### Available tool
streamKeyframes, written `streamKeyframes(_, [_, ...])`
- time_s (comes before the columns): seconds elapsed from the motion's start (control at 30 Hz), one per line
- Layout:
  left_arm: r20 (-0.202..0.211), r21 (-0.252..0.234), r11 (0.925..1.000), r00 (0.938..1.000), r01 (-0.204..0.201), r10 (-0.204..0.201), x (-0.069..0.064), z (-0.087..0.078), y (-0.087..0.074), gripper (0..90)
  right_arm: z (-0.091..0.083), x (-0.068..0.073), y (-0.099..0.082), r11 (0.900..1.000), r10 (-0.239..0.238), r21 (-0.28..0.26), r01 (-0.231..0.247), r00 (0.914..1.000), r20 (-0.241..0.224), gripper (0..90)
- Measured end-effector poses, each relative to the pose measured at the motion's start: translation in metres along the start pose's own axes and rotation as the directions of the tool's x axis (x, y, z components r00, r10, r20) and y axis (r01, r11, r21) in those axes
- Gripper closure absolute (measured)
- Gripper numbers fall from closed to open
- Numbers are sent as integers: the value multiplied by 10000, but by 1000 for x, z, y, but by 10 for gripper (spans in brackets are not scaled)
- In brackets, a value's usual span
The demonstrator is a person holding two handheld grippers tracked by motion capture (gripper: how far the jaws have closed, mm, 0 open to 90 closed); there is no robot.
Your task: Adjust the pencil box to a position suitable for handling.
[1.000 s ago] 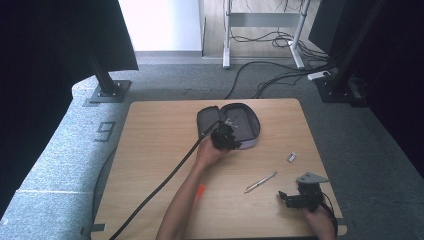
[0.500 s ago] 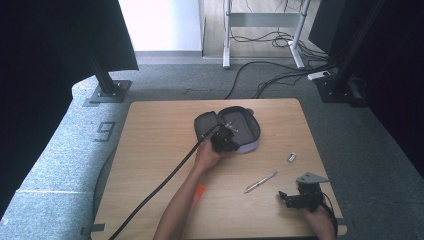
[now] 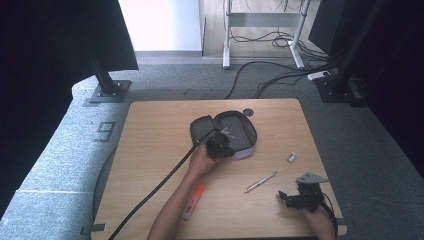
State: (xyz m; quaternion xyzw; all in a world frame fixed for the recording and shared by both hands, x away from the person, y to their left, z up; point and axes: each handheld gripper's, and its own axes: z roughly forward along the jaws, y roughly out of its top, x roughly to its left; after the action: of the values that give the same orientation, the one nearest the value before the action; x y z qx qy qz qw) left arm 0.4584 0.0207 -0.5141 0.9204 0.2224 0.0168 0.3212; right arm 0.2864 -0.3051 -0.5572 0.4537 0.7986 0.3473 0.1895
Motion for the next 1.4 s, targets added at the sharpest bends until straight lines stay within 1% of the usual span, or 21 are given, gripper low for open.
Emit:
streamKeyframes(0.07, [63,11,10000,10000,50,-50,-4,-4,-5,843,0,0,0,10000,0,2,0,10000,-1,39])
streamKeyframes(0.1, [79,61,10000,10000,-4,4,-5,-5,-7,842,0,0,0,10000,-1,0,1,10000,-2,39])
streamKeyframes(0.17, [155,40,10000,9999,64,-65,-7,-8,-11,842,0,0,0,10000,1,1,-1,10000,-1,39])
streamKeyframes(0.27, [259,12,10000,9996,91,-91,-9,-9,-14,842,0,0,0,10000,1,2,-1,10000,0,39])
streamKeyframes(0.3, [387,-32,9999,9992,113,-112,-10,-11,-18,842,0,0,0,10000,3,4,-3,10000,-1,39])
streamKeyframes(0.33, [427,-57,9999,9990,128,-126,-11,-12,-20,841,0,0,0,10000,-2,4,2,10000,-1,39])
streamKeyframes(0.53, [550,-78,9999,9984,101,-97,-16,-17,-27,841,0,0,0,10000,-2,5,2,10000,-2,39])
streamKeyframes(0.63, [646,-152,9998,9979,117,-107,-20,-20,-34,839,0,0,0,10000,0,4,0,10000,-1,39])
streamKeyframes(0.87, [624,-115,9999,9980,54,-46,-26,-26,-42,838,0,0,0,10000,0,4,0,10000,1,39])
streamKeyframes(0.93, [675,-179,9998,9977,79,-67,-29,-28,-47,837,0,0,0,10000,-3,3,3,10000,-1,39])
streamKeyframes(1.07, [722,-261,9996,9973,146,-126,-31,-29,-50,836,0,0,0,10000,3,2,-3,10000,2,39])
streamKeyframes(1.13, [759,-367,9992,9970,186,-158,-34,-31,-54,834,0,0,0,10000,3,5,-3,10000,1,39])
streamKeyframes(1.23, [718,-379,9992,9973,161,-133,-37,-32,-56,829,0,0,0,10000,-2,2,2,10000,1,39])
streamKeyframes(1.4, [648,-437,9989,9978,164,-135,-45,-36,-63,827,0,0,0,10000,5,5,-5,10000,0,39])
